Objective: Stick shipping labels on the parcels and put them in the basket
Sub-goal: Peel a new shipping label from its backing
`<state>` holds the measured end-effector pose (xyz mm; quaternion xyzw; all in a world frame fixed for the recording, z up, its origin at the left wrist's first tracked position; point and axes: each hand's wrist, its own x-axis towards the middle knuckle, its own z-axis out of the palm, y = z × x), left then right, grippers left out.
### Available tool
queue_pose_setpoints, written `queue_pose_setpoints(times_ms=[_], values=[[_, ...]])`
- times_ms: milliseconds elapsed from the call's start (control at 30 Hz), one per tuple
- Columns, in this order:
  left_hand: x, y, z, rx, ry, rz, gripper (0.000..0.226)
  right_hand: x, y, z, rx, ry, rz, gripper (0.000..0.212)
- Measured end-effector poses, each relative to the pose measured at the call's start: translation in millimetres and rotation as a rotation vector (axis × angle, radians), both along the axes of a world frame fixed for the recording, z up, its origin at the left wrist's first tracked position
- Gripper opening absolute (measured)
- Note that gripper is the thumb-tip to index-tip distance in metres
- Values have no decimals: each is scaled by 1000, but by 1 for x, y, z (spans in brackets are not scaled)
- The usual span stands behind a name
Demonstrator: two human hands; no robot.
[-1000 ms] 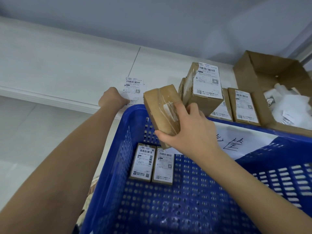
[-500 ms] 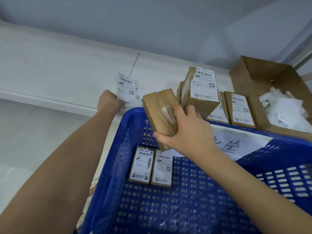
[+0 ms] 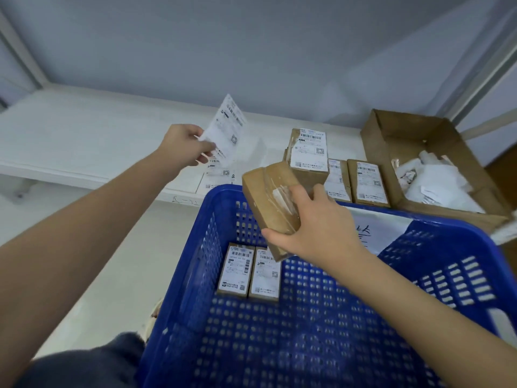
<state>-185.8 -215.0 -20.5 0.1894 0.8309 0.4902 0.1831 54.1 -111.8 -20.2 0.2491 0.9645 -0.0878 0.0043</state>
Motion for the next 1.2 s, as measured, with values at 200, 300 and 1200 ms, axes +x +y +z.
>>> queue_pose_setpoints(times_ms=[200,300,1200], values=[[84,-9,49,95,-91,-73,8,55,10,28,-6,-6,-63,84],[129,-12,59,141,-202,-129,5,88,16,36,12,-10,-101,86],[266,25,-1,291,-1182,-255,44,203,32,-6,-553,352,-390,76]])
